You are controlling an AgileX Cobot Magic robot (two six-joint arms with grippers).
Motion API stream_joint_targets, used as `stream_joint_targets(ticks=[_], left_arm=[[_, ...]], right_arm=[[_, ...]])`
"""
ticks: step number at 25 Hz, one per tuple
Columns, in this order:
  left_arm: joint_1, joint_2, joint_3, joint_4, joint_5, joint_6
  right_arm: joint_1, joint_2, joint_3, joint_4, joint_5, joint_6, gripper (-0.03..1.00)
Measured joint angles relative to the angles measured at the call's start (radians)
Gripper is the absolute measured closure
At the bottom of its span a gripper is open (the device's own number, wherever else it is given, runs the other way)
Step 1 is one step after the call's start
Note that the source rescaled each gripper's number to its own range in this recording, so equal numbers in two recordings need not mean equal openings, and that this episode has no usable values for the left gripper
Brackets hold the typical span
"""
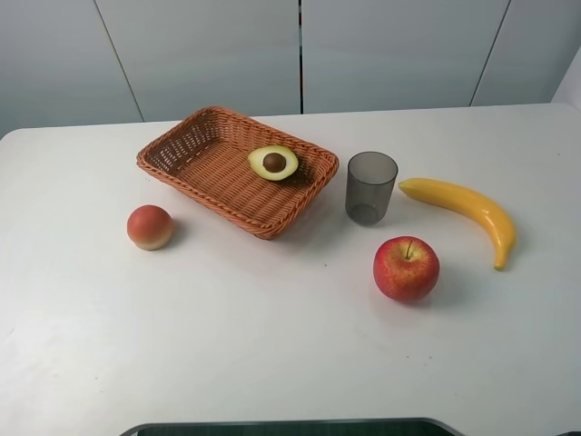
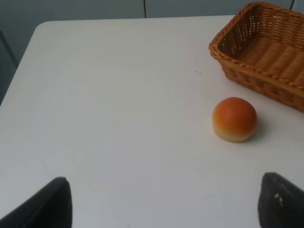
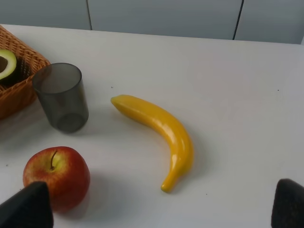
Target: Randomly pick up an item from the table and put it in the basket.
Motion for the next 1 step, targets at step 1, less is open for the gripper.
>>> stream_joint_targets(ticks=[1], left_arm=[[0.000,0.000,0.000,0.000,0.000,0.000]], right_arm=[[0.000,0.000,0.000,0.000,0.000,0.000,-0.02]])
